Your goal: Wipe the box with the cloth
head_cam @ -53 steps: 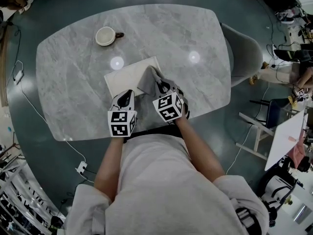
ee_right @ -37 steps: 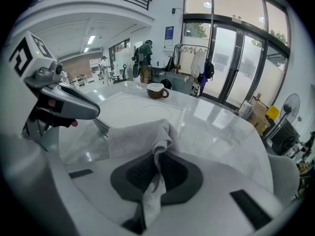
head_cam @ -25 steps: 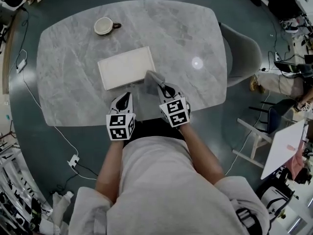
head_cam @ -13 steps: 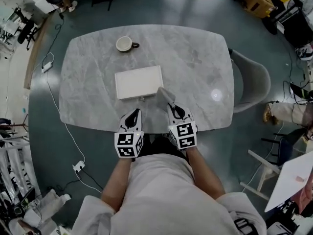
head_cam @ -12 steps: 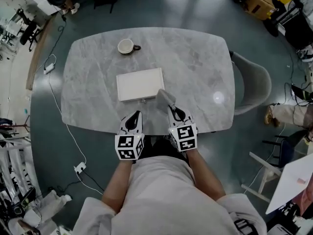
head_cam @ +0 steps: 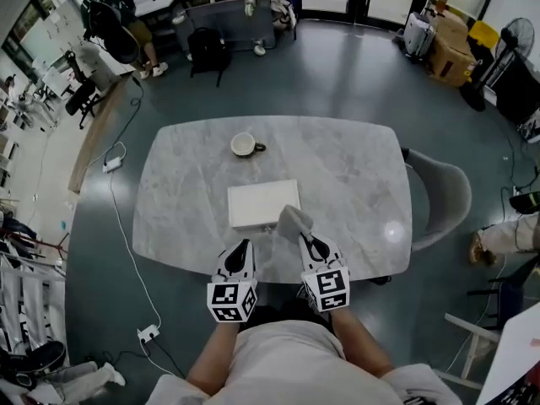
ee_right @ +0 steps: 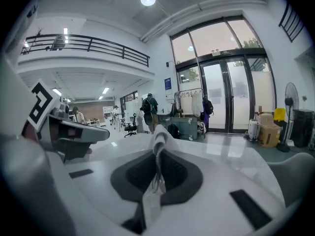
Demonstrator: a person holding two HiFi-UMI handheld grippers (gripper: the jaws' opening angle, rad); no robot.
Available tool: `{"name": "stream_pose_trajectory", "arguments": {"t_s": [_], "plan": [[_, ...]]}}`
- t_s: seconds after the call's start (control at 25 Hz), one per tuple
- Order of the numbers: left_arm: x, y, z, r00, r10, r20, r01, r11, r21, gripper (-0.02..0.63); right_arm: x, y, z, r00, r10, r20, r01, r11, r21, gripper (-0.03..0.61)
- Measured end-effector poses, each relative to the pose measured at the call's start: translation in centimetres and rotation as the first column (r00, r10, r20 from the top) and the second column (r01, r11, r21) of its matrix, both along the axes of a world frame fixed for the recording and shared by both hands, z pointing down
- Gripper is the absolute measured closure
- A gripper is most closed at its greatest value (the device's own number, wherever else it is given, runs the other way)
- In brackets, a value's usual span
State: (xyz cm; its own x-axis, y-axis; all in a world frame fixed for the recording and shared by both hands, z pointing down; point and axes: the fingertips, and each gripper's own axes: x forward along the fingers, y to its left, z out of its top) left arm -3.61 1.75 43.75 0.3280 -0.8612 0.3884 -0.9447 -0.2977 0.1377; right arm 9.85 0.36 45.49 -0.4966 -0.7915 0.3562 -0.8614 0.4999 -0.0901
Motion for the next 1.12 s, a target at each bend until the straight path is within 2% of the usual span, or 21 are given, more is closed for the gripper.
{"name": "stream_pose_trajectory", "arguments": {"t_s": [0.16,0.36,0.64,0.84,0.96,1.12], "plan": [[-1.5,0.1,-2.5,0.999,-0.005,-0.033,0.007,0.998,0.057,0.584,-1.7,0.1,-2.2,1.0,-0.002,-0.012,0.002,0.999,0.038,0.546],[-4.1,2.0,-6.6,1.0,-0.023,-0.021,0.025,0.99,0.137,0.584,-3.6,1.6,-6.8,1.0,0.006,-0.009,-0.005,0.992,0.124,0.545],[-6.7,4.8,-11.1,1.0,-0.02,-0.019,0.024,0.968,0.251,0.584,-3.3,5.4,-12.9,0.996,0.09,0.003,-0.087,0.957,0.278,0.545],[-6.5,5.7,-12.2,0.999,0.008,-0.05,0.007,0.956,0.294,0.585,-1.8,7.0,-14.7,0.989,0.145,0.01,-0.141,0.936,0.323,0.545],[-5.6,6.2,-12.3,0.997,0.037,-0.07,-0.015,0.956,0.294,0.585,-1.5,7.6,-14.5,0.987,0.157,0.013,-0.153,0.937,0.313,0.545],[-4.4,6.9,-12.8,0.997,0.054,-0.057,-0.034,0.952,0.305,0.586,-0.9,8.6,-14.9,0.985,0.172,0.015,-0.168,0.934,0.315,0.545]]}}
